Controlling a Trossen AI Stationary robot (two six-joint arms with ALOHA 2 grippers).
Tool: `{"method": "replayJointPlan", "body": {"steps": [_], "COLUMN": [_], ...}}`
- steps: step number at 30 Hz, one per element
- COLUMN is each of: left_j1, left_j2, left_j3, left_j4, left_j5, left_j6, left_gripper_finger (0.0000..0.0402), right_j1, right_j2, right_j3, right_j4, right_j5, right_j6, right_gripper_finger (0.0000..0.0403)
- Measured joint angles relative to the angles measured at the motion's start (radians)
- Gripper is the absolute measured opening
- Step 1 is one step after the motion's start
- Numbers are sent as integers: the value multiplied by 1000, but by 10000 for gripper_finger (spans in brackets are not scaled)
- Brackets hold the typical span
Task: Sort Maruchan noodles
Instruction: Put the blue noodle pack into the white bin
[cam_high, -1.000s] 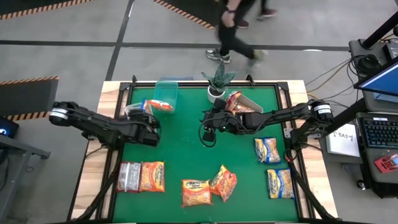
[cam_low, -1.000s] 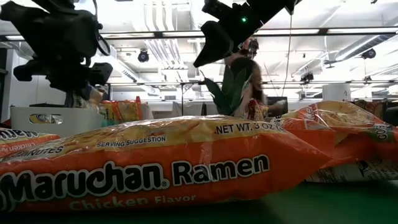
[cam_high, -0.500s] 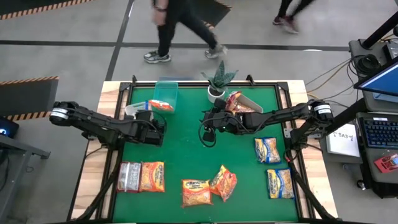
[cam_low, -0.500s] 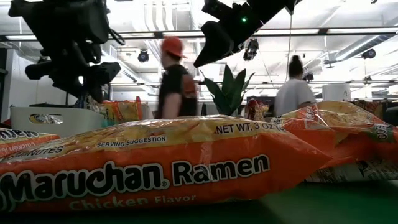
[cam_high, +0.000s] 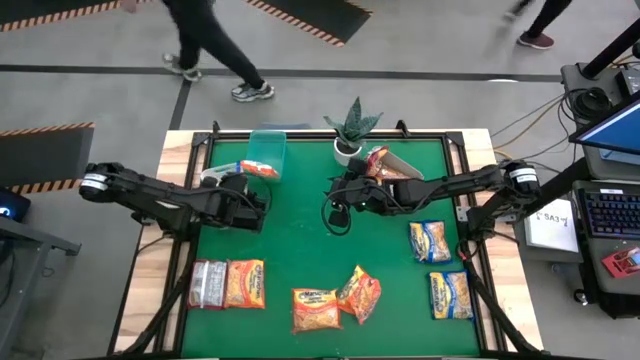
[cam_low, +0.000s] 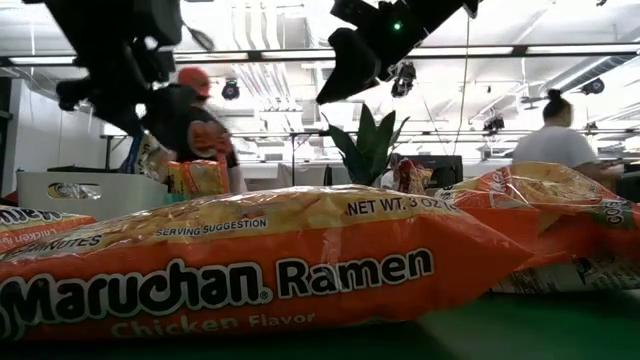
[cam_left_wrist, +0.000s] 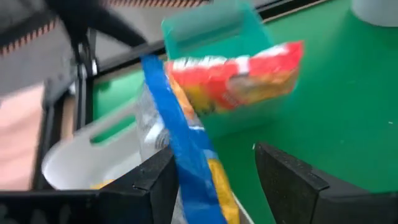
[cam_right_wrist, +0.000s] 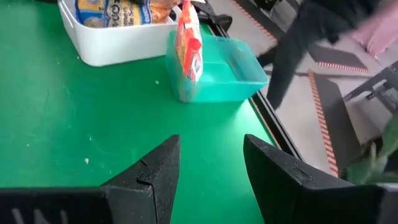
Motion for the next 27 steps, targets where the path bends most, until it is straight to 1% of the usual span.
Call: {"method": "replayJointPlan", "body": {"steps": [4,6,11,15,23,25,27], "left_j1": [-5,-10,-14,-19,-88,-120,-153], "left_j2": [0,0,0,0,-3,-3,-4], "left_j3": [81,124,207,247,246,242,235], "left_j4": [-5,-5,-5,8,109,145,215], "left_j5": [-45,-65,-73,-77,-96,-70,9], "left_j6": [179,276,444,525,722,813,938], "left_gripper_finger": [186,186,186,186,186,186,186], "right_j1": [2,3,2,8,39,46,49], "right_j2": [-38,-62,-127,-167,-193,-192,-189], "right_j3": [0,0,0,0,-1,-1,-1], "right_j4": [-89,-145,-288,-354,-468,-504,-557], "right_j5": [-2,-23,-155,-270,-409,-432,-452], "right_j6": [67,115,240,325,552,614,672], "right_gripper_finger": [166,166,166,166,166,166,166]}}
